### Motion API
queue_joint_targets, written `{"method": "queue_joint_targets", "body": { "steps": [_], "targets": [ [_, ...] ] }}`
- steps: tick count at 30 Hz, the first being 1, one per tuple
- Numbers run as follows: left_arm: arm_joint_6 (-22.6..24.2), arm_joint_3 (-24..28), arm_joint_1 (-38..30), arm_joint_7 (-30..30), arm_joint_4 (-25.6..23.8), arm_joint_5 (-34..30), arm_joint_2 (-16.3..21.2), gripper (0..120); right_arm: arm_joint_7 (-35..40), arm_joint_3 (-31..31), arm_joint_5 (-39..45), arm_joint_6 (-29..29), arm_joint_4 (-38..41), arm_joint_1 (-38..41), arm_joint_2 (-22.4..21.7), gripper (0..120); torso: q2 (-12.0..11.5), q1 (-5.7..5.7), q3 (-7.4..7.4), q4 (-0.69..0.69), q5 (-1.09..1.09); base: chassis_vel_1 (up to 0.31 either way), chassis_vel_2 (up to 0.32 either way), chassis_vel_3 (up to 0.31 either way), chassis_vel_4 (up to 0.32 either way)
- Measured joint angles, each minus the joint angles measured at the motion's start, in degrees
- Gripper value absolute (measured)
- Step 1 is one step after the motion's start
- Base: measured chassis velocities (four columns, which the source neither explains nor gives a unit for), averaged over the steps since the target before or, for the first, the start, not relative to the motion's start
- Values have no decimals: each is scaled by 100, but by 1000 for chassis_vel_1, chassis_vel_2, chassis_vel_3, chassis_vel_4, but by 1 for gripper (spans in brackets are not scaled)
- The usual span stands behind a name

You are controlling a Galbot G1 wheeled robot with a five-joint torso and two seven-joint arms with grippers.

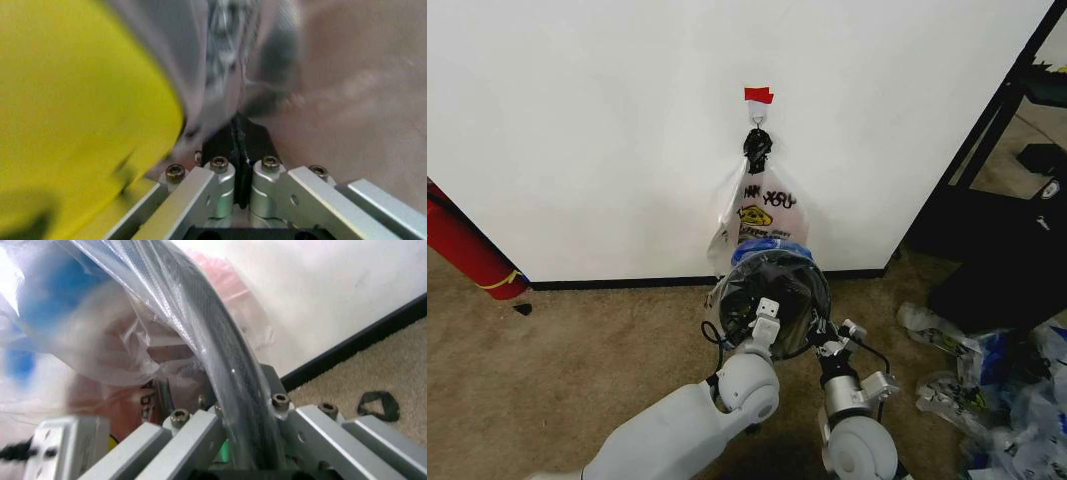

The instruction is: Pick up the garbage bag from the wall and place it over the trash bin.

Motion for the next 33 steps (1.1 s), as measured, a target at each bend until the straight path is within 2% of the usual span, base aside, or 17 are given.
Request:
{"method": "queue_joint_targets", "body": {
  "steps": [8, 17, 24, 29, 33],
  "targets": [
    [-131, -36, -212, 169, 438, 187, -11, 0, 1, -110, 64, -36, 121, -139, -94, 0, 0, 0, 0, 1, 0, 0, 0, 0, 0],
    [-202, -56, -302, 283, 634, 253, -51, 0, -100, -231, 44, -102, 256, -264, -160, 0, 0, 0, 0, 0, 0, 0, 0, 0, 0],
    [-195, -30, -138, 359, 189, 276, 83, 0, -121, -206, 28, -91, 143, -190, -110, 0, 0, 0, 0, 0, 0, 0, 0, 0, 0],
    [-209, 24, 111, 502, -334, 485, 224, 0, -129, -134, 57, -72, -53, -83, -44, 0, 0, -1, 0, 1, 0, 0, 0, 0, 0],
    [-241, 3, 63, 529, -330, 571, 200, 0, -155, -160, 25, -72, -85, -99, -39, 0, 0, -1, 0, 0, 0, 0, 0, 0, 0]
  ]
}}
